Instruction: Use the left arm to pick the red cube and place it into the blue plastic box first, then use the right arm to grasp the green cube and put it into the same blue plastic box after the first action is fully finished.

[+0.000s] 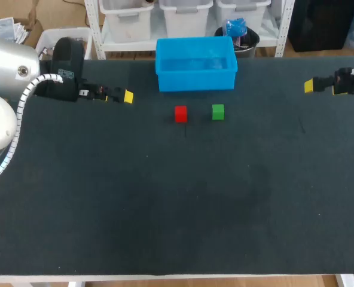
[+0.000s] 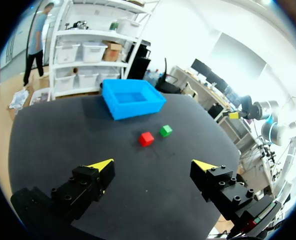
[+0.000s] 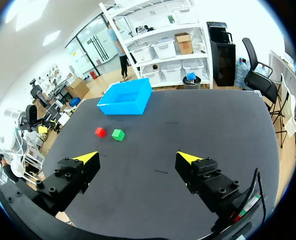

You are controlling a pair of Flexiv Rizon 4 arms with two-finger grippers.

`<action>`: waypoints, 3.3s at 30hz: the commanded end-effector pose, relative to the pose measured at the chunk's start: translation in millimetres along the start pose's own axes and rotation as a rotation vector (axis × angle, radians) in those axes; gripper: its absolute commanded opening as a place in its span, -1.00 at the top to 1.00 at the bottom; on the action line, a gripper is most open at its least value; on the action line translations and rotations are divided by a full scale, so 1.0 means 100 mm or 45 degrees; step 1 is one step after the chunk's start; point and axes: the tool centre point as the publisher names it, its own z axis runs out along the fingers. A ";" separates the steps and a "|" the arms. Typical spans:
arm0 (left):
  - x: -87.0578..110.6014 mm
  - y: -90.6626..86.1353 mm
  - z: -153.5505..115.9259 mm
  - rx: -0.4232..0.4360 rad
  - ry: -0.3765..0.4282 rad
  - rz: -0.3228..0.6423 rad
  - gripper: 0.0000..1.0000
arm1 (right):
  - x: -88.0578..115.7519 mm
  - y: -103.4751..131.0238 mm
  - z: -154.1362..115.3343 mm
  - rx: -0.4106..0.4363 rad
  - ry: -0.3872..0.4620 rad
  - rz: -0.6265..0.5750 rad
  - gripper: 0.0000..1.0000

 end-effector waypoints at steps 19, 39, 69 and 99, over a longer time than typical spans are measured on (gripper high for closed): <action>-0.01 0.01 0.00 0.001 0.003 0.001 -1.00 | 0.00 -0.01 0.00 -0.003 0.000 -0.001 -1.00; -0.01 0.01 0.00 0.001 0.003 0.001 -1.00 | 0.00 -0.01 0.00 -0.003 0.000 -0.001 -1.00; -0.26 -0.13 0.35 -0.175 0.137 -0.026 -1.00 | 0.00 -0.01 0.00 -0.003 0.000 -0.001 -1.00; -0.13 -0.32 0.90 -0.419 0.327 -0.139 -1.00 | 0.00 -0.01 0.00 -0.003 0.000 -0.001 -1.00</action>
